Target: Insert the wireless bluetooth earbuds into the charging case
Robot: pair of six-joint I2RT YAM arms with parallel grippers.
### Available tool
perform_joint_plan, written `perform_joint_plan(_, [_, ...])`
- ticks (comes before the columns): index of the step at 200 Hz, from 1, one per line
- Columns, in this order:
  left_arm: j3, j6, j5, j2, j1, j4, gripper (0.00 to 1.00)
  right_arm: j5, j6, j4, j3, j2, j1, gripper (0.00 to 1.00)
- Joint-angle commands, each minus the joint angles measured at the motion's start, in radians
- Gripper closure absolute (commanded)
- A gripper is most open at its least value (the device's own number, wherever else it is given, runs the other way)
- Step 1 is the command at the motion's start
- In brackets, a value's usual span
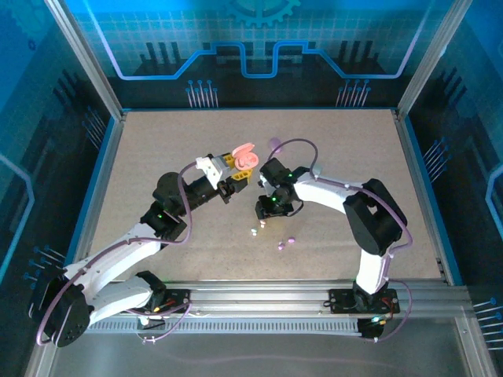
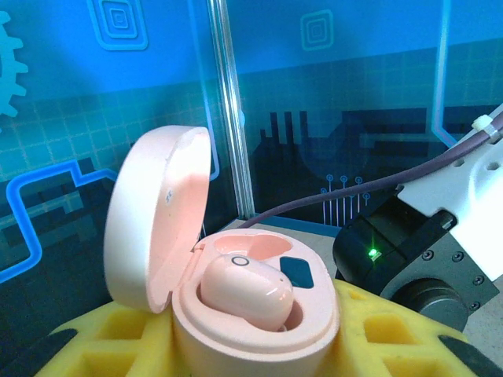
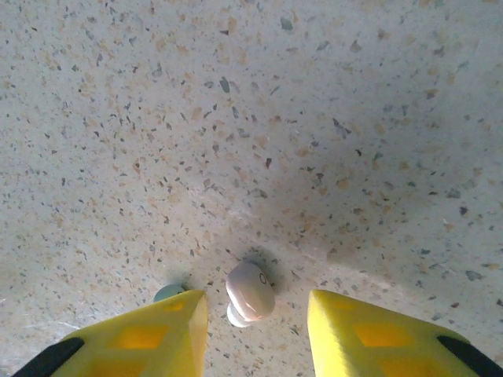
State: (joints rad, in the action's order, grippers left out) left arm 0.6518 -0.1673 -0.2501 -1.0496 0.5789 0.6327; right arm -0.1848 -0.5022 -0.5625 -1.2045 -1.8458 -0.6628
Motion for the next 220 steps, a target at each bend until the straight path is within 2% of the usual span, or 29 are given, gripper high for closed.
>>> perform_joint_plan(1, [0.013, -0.017, 0.01, 0.007, 0.004, 0.029, 0.72, -0.095, -0.019, 0.042, 0.012, -0.024, 0.014, 0.59])
perform_joint_plan(91, [0.021, -0.015, 0.009, 0.007, 0.005, 0.018, 0.72, -0.108, -0.019, 0.048, 0.027, -0.085, 0.014, 0.59])
perform_joint_plan(123, [0.023, -0.012, 0.006, 0.005, 0.004, 0.017, 0.71, -0.164, -0.03, 0.07, 0.042, -0.066, 0.008, 0.63])
perform_joint_plan(170, [0.025, -0.008, 0.004, 0.007, 0.005, 0.015, 0.71, -0.18, -0.045, 0.081, 0.051, -0.02, 0.003, 0.64])
perform_joint_plan(220, [0.022, -0.004, 0.002, 0.007, 0.005, 0.018, 0.71, -0.189, -0.051, 0.088, 0.036, -0.046, -0.011, 0.63])
